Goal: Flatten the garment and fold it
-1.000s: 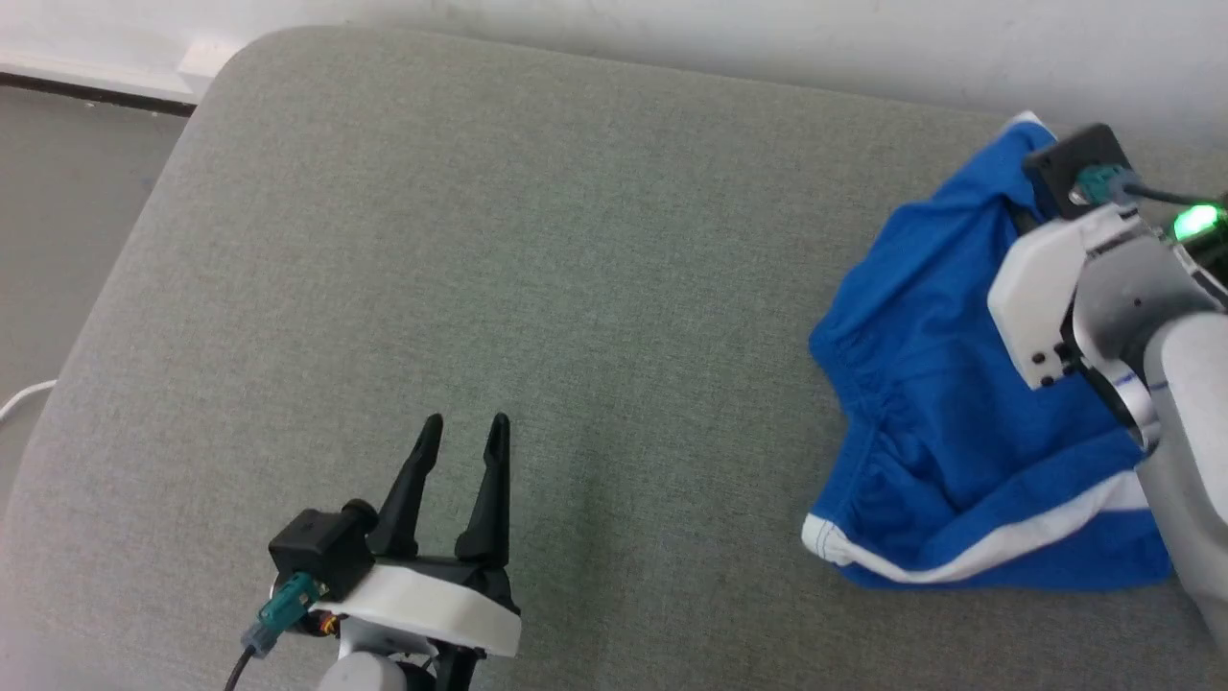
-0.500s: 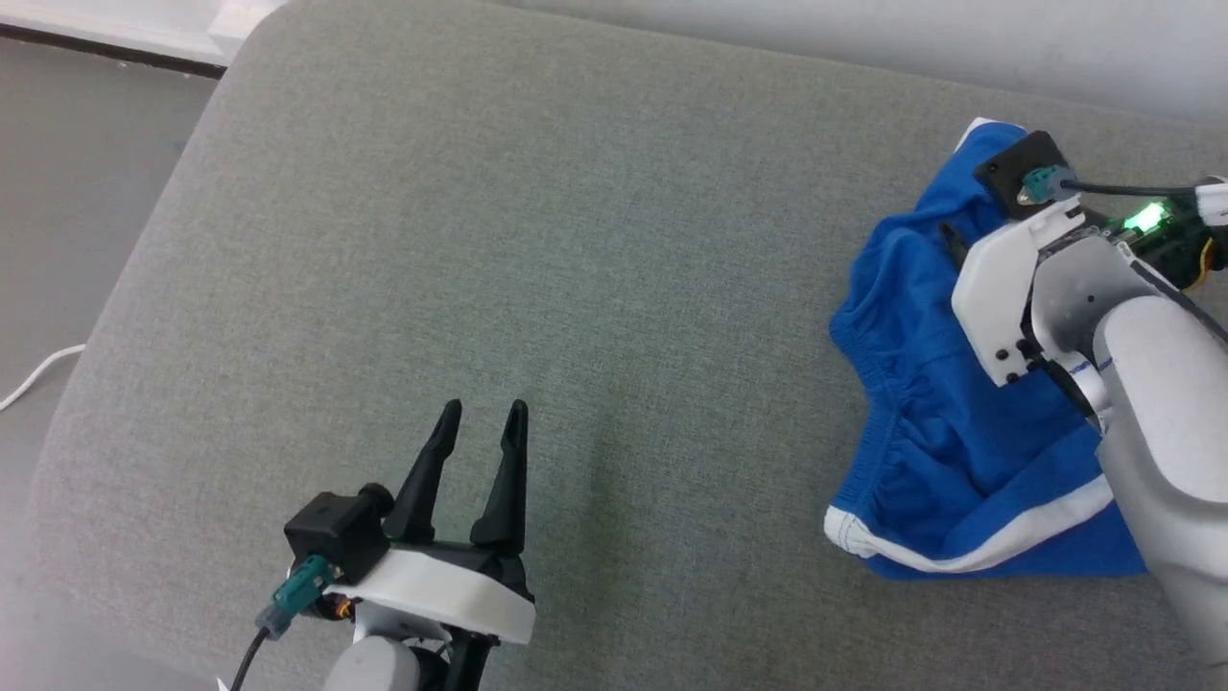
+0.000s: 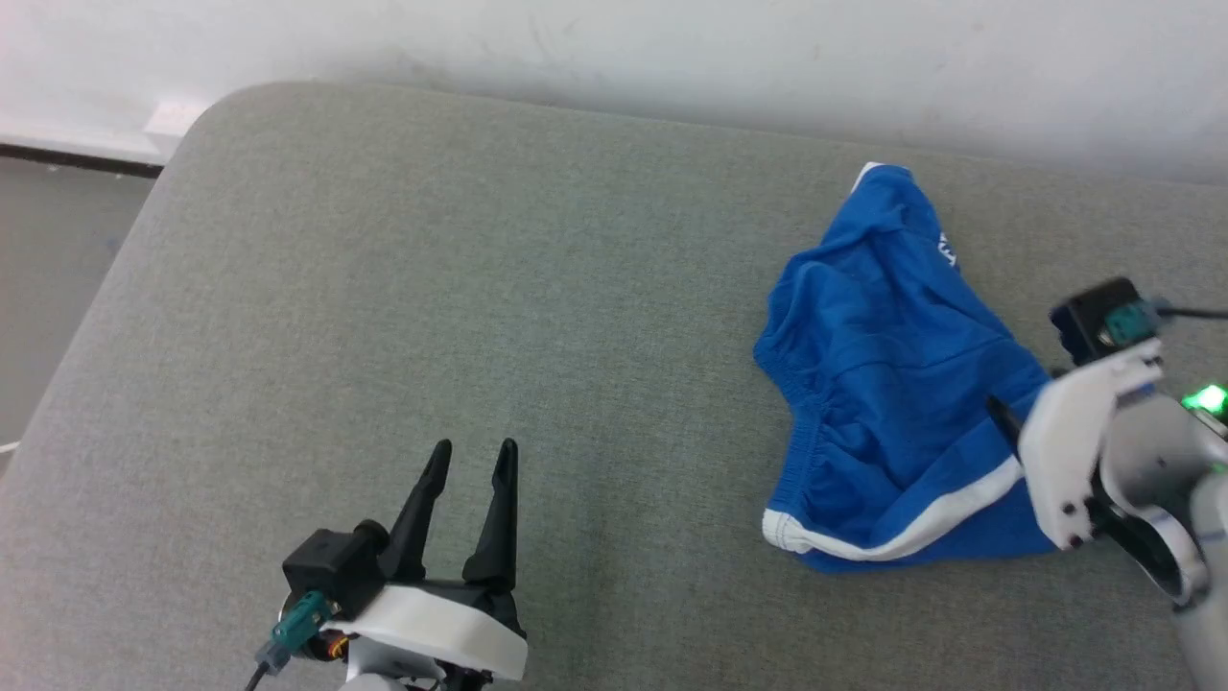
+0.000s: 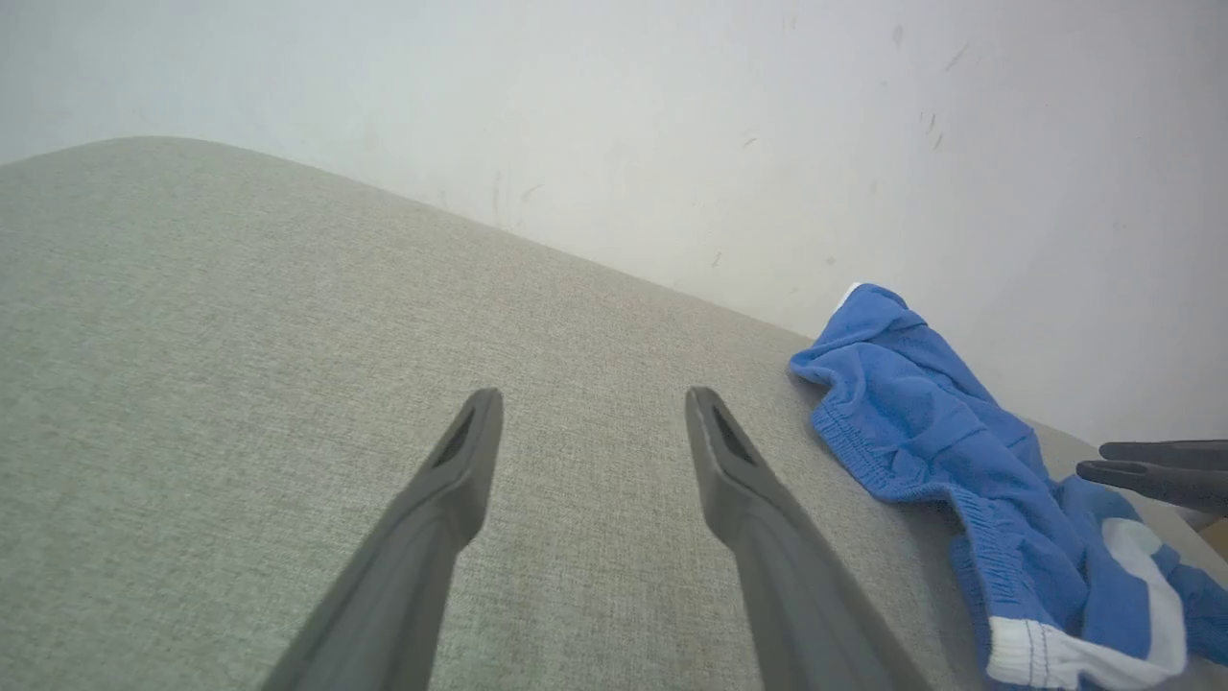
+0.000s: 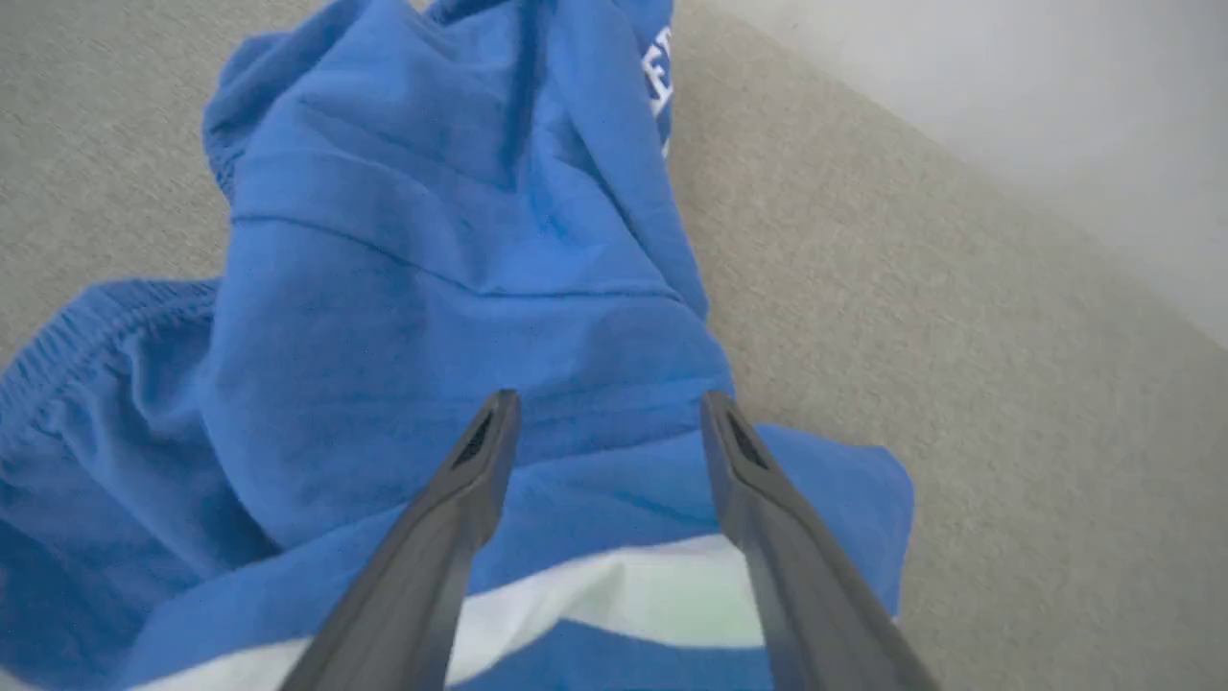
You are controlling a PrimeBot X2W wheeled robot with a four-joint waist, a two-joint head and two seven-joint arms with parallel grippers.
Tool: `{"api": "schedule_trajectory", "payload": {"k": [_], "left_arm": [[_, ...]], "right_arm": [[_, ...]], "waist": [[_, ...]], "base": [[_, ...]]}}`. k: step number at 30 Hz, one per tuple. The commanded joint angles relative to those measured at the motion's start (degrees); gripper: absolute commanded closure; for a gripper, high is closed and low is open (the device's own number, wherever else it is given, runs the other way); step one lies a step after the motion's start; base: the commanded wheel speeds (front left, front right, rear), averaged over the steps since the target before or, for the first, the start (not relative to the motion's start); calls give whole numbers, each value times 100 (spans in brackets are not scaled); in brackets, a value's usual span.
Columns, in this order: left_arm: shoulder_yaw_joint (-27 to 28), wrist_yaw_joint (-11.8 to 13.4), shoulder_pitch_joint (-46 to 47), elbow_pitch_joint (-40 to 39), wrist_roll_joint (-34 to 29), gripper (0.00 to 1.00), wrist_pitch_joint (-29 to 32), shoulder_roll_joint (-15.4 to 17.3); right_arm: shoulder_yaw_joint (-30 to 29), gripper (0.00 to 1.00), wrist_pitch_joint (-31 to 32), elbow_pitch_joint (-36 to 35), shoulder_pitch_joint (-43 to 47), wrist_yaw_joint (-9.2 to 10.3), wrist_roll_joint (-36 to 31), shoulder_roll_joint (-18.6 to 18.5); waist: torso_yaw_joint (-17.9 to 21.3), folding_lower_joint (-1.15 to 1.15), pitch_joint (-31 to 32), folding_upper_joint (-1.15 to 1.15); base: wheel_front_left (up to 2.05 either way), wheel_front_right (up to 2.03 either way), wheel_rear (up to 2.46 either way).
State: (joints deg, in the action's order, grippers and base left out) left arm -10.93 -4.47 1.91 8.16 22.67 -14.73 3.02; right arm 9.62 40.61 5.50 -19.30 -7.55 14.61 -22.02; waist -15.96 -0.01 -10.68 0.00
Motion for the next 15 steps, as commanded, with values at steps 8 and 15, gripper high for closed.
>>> {"api": "schedule_trajectory", "payload": {"k": [8,15], "left_arm": [[-34,-15,-54,-42,-77,0,-27,-14],[21,-56,18,-35,-75,0,-27,-14]], "right_arm": [[-926,0,879,-1121,1407,6,-459,203],[-918,0,308,-778,1548,6,-748,434]], "waist": [[-11,1,13,0],[-93,1,-80,0]], "base": [[0,0,0],[0,0,0]]}}
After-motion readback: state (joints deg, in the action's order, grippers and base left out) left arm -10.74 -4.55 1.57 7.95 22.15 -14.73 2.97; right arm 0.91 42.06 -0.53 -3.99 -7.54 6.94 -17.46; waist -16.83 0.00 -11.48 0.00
